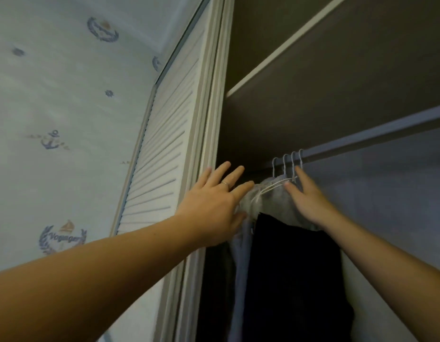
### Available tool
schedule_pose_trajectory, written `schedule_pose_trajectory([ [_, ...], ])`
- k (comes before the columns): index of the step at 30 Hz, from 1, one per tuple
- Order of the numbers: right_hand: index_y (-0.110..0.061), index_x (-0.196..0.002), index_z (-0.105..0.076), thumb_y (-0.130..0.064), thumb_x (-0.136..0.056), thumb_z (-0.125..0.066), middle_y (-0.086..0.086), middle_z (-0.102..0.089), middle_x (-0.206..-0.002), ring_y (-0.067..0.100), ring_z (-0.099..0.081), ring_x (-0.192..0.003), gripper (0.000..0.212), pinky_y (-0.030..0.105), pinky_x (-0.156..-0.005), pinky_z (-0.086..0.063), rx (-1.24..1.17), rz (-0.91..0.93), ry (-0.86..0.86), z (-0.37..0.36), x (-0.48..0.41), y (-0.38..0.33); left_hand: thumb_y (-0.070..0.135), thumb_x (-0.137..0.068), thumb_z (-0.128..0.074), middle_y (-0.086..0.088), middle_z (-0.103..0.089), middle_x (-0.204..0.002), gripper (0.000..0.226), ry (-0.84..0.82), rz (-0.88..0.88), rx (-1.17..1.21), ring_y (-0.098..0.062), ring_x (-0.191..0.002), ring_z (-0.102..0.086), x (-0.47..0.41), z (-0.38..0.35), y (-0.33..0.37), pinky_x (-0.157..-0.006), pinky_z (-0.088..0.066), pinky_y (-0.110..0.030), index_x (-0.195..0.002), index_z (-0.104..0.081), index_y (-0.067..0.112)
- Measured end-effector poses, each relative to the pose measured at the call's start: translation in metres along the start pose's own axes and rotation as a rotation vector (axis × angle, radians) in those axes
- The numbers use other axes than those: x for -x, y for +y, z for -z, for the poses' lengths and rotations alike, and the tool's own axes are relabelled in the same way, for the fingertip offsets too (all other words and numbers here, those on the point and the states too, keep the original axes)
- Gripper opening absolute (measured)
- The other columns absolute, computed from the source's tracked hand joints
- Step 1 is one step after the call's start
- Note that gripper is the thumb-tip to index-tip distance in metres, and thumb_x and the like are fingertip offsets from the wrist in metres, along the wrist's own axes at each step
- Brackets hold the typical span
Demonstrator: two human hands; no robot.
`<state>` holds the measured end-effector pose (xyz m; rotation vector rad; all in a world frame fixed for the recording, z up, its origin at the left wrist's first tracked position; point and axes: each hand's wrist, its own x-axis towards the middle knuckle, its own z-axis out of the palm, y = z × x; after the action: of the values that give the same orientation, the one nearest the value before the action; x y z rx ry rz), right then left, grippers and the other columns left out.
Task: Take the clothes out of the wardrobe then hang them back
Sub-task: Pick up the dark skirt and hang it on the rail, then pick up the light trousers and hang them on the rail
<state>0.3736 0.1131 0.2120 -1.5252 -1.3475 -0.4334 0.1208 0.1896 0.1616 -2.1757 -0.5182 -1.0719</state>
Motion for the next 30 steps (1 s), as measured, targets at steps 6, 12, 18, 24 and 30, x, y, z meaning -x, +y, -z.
schedule_pose_trajectory([
  [6, -0.043, -0.153, -0.009, -0.054, -0.099, -0.038, -0.016, -0.01, -0.162, 0.009, -0.002, -0.149, 0.063, 0.05, -0.121, -0.012, -0.014, 0.343, -0.048, -0.074, 0.096, -0.104, 0.068, -0.093, -0.008, 0.008, 0.01, -0.165, 0.069, 0.039, 0.169, -0.01, -0.02, -0.151, 0.019, 0.128, 0.036, -0.058, -0.123, 0.002, -0.048, -0.156, 0.002, 0.041],
  [12, -0.048, -0.151, 0.001, -0.06, -0.093, -0.027, -0.024, 0.0, -0.161, -0.001, 0.011, -0.147, 0.065, 0.043, -0.122, -0.001, -0.056, 0.503, -0.196, -0.203, 0.219, -0.212, 0.071, -0.094, -0.01, 0.011, 0.007, -0.165, 0.07, -0.082, 0.361, -0.019, -0.017, -0.151, 0.015, 0.309, 0.106, -0.113, -0.123, 0.001, -0.047, -0.157, -0.001, 0.041],
  [18, -0.059, -0.144, 0.008, -0.068, -0.091, -0.021, -0.031, 0.009, -0.157, -0.006, 0.021, -0.143, 0.061, 0.038, -0.12, 0.011, -0.271, 0.544, -0.546, -0.318, 0.379, -0.326, 0.068, -0.098, -0.016, 0.007, 0.007, -0.166, 0.069, -0.289, 0.544, -0.193, -0.023, -0.152, 0.011, 0.512, 0.207, -0.141, -0.122, -0.004, -0.052, -0.158, -0.002, 0.037],
  [24, -0.062, -0.143, 0.007, -0.072, -0.089, -0.019, -0.036, 0.009, -0.155, -0.007, 0.02, -0.143, 0.061, 0.043, -0.121, 0.007, -0.513, 0.621, -0.92, -0.401, 0.555, -0.443, 0.07, -0.097, -0.017, 0.002, -0.001, -0.167, 0.07, -0.524, 0.892, -0.344, -0.028, -0.153, 0.005, 0.719, 0.317, -0.133, -0.121, -0.008, -0.056, -0.158, -0.01, 0.035],
  [30, -0.062, -0.142, 0.008, -0.08, -0.082, -0.012, -0.038, 0.011, -0.154, -0.008, 0.023, -0.141, 0.067, 0.039, -0.12, 0.01, -0.641, 0.746, -1.219, -0.452, 0.716, -0.554, 0.073, -0.095, -0.013, 0.01, 0.025, -0.162, 0.071, -0.627, 1.354, -0.52, -0.018, -0.146, 0.031, 0.887, 0.419, -0.08, -0.12, 0.012, -0.049, -0.153, 0.015, 0.043],
])
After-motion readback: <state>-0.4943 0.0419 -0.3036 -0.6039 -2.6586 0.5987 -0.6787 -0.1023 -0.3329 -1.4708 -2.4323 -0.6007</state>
